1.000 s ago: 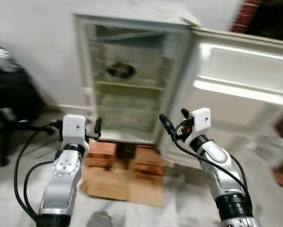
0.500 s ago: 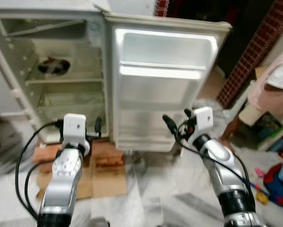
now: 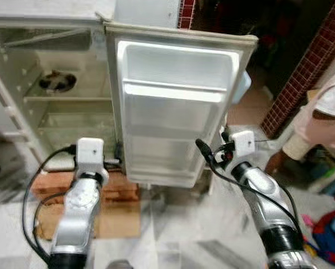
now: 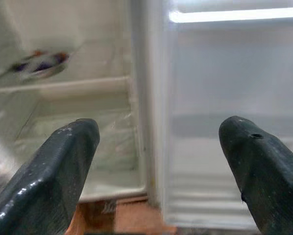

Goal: Restocking fridge

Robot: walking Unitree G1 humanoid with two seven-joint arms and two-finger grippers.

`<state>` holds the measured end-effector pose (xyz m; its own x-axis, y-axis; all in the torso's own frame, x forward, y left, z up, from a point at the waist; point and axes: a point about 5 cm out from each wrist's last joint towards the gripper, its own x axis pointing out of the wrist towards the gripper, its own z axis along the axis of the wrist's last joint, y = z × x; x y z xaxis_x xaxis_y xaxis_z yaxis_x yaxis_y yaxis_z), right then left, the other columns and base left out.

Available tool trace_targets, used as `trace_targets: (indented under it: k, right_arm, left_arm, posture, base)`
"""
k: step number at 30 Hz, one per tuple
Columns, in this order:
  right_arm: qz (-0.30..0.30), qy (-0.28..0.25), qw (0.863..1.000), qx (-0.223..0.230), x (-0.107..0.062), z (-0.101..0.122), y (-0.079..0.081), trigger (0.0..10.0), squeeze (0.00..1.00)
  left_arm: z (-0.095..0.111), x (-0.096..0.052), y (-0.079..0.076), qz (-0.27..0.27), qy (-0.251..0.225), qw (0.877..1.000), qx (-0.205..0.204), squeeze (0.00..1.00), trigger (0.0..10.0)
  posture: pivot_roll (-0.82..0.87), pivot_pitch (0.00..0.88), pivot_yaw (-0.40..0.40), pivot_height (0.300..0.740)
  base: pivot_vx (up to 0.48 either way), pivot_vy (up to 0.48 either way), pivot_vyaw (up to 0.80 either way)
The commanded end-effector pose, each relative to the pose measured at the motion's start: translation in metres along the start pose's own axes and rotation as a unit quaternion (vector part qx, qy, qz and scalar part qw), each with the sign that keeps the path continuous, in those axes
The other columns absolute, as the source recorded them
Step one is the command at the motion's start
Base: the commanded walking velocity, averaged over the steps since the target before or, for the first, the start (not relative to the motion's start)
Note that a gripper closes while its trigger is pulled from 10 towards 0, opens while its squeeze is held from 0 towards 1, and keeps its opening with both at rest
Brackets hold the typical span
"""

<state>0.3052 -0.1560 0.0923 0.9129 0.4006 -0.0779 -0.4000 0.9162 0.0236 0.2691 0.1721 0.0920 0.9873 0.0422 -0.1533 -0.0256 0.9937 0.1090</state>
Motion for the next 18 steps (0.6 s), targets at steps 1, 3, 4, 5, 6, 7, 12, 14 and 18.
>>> trace_targets:
  k: [1,3,4,5,6,7,12,14,18]
  right_arm:
    - [-0.016,0.001,1.000,-0.003,-0.0049,-0.0006,-0.0103,10.0,0.00]
    - [-0.017,0.000,1.000,-0.003,-0.0041,0.0001,-0.0107,10.0,0.00]
    - [-0.017,-0.001,1.000,-0.003,-0.0040,0.0002,-0.0107,10.0,0.00]
    - [-0.017,-0.001,1.000,-0.003,-0.0038,0.0003,-0.0106,10.0,0.00]
    - [-0.017,-0.001,1.000,-0.004,-0.0037,0.0004,-0.0106,10.0,0.00]
    - [-0.017,-0.001,1.000,-0.004,-0.0037,0.0004,-0.0106,10.0,0.00]
    - [-0.015,-0.002,1.000,-0.007,-0.0029,0.0002,-0.0102,10.0,0.00]
    - [-0.015,-0.002,1.000,-0.007,-0.0027,0.0000,-0.0105,10.0,0.00]
    - [-0.011,0.000,1.000,-0.005,-0.0020,-0.0004,-0.0131,10.0,0.00]
  left_arm:
    - [0.0043,0.0023,-0.0110,-0.017,-0.008,1.000,0.002,0.00,10.0]
    - [0.0041,0.0025,-0.0117,-0.017,-0.005,1.000,0.001,0.00,10.0]
    - [0.0040,0.0025,-0.0118,-0.018,-0.005,1.000,0.003,0.00,10.0]
    - [0.0040,0.0026,-0.0119,-0.018,-0.005,1.000,0.004,0.00,10.0]
    - [0.0041,0.0027,-0.0123,-0.019,-0.006,1.000,0.004,0.00,10.0]
    - [0.0041,0.0027,-0.0123,-0.019,-0.006,1.000,0.004,0.00,10.0]
    - [0.0020,0.0032,-0.0130,-0.018,0.001,1.000,0.010,0.00,10.0]
    - [0.0019,0.0033,-0.0128,-0.014,0.000,1.000,0.009,0.00,10.0]
    - [0.0010,0.0001,-0.0052,0.027,0.004,1.000,0.004,0.00,10.0]
  posture:
    - [0.06,0.000,-0.063,0.740]
    - [0.06,0.000,-0.062,0.740]
    - [0.06,0.000,-0.062,0.740]
    - [0.06,0.000,-0.062,0.740]
    - [0.06,0.000,-0.062,0.740]
    - [0.06,0.000,-0.062,0.740]
    - [0.06,0.000,-0.062,0.740]
    - [0.06,0.000,-0.062,0.740]
    - [0.06,0.000,-0.061,0.740]
  base:
    - [0.465,0.000,0.00]
    - [0.465,0.000,0.00]
    - [0.458,0.000,0.00]
    - [0.458,0.000,0.00]
    - [0.431,0.000,0.00]
    - [0.431,0.000,0.00]
    - [0.428,0.000,0.00]
    - [0.407,-0.137,0.00]
    - [0.090,-0.078,0.00]
